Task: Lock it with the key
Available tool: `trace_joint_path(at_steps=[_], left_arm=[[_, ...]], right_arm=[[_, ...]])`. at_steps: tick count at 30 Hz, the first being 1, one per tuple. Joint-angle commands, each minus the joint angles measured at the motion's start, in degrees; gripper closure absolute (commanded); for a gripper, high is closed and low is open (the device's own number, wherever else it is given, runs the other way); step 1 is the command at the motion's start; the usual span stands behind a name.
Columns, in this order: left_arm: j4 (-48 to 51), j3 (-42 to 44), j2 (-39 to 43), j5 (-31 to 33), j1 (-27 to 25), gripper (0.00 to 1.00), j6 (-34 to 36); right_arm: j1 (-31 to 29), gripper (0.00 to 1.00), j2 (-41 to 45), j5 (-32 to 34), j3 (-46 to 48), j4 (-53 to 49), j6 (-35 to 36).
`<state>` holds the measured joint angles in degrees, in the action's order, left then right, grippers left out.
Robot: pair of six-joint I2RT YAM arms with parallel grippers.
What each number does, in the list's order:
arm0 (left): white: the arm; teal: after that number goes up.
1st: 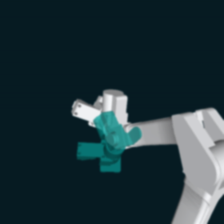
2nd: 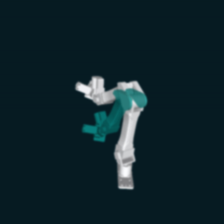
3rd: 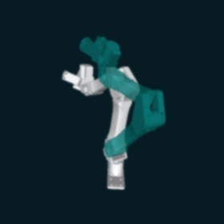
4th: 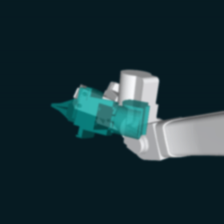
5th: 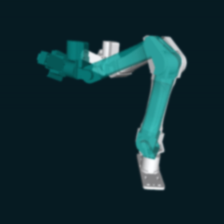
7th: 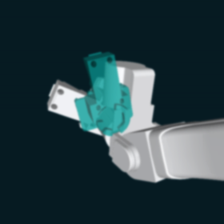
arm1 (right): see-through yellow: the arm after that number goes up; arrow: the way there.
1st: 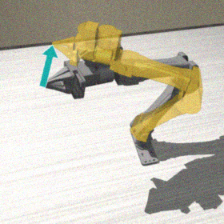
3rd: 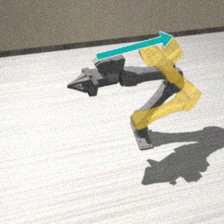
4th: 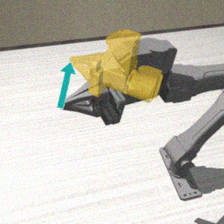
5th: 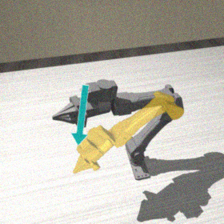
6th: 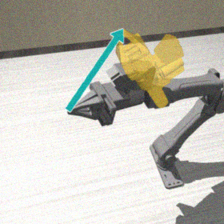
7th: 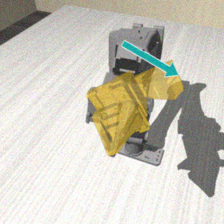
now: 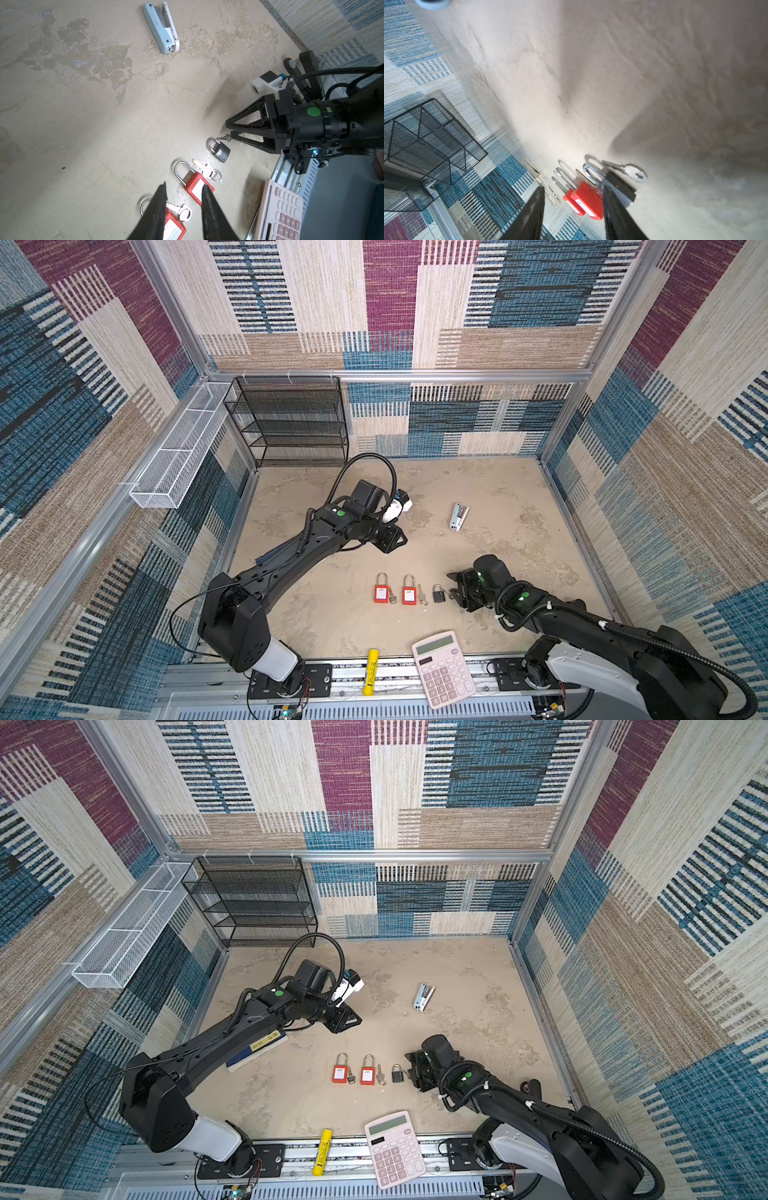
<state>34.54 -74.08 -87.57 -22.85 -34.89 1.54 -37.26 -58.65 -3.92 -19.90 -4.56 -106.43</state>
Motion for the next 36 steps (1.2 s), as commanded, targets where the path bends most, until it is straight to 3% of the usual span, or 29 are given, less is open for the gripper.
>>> trace_joint_path(at_steps=[1, 2, 4, 7, 8, 9, 14, 20, 22, 24, 27, 30, 33, 36], left_arm=[[0.4, -0.1, 0.8, 0.0, 0.1, 0.68, 0.0], [0.4, 0.0, 0.9, 0.1, 0.1, 0.68, 0.0], [-0.1, 0.4, 1.7, 0.7, 0.1, 0.61, 0.0], [-1.2, 1.5, 3.3, 2.6, 0.1, 0.41, 0.0], [-1.6, 1.9, 3.8, 3.9, 0.1, 0.26, -0.2], [-2.1, 2.3, 4.6, 5.9, 0.1, 0.01, -0.7], [-6.9, 6.3, 10.6, 18.7, 1.1, 0.01, -2.3], [-20.4, 17.4, 25.6, 30.8, 5.8, 0.01, -7.2], [-25.6, 22.0, 31.3, 34.0, 6.0, 0.01, -5.8], [-31.0, 28.2, 36.9, 41.2, 6.0, 0.01, -4.5], [-43.3, 39.4, 44.3, 51.1, 6.0, 0.01, 1.8], [-60.4, 52.2, 51.1, 52.4, 6.1, 0.01, 11.7], [-72.9, 60.9, 53.8, 54.9, 6.6, 0.01, 15.7], [-74.3, 64.0, 52.9, 56.0, 8.1, 0.01, 15.5]], right_arm=[[0.1, 0.45, 3.2, 8.1, -1.3, 0.2, 6.6], [0.1, 0.37, 4.6, 10.4, -1.7, -0.1, 8.8], [0.1, 0.05, 8.3, 15.8, -3.1, -2.0, 13.6], [0.2, 0.01, 13.7, 23.6, -5.8, -5.0, 21.1], [0.2, 0.01, 15.0, 26.1, -6.5, -5.1, 24.4], [0.2, 0.01, 16.4, 28.4, -7.4, -5.3, 27.8], [0.3, 0.01, 18.7, 38.8, -11.0, -2.4, 48.6], [0.6, 0.01, 15.0, 51.5, -13.4, 5.5, 73.6], [0.7, 0.01, 13.3, 59.5, -12.2, 6.7, 73.0], [1.9, 0.01, 12.5, 64.6, -9.1, 10.0, 72.7], [6.9, 0.01, 12.0, 60.6, -3.8, 17.1, 75.6], [10.7, 0.01, 9.9, 58.6, 2.1, 30.9, 84.9], [15.7, 0.01, 5.2, 54.7, 5.4, 41.4, 91.3], [21.0, 0.01, -0.9, 51.2, 4.9, 43.7, 92.0]])
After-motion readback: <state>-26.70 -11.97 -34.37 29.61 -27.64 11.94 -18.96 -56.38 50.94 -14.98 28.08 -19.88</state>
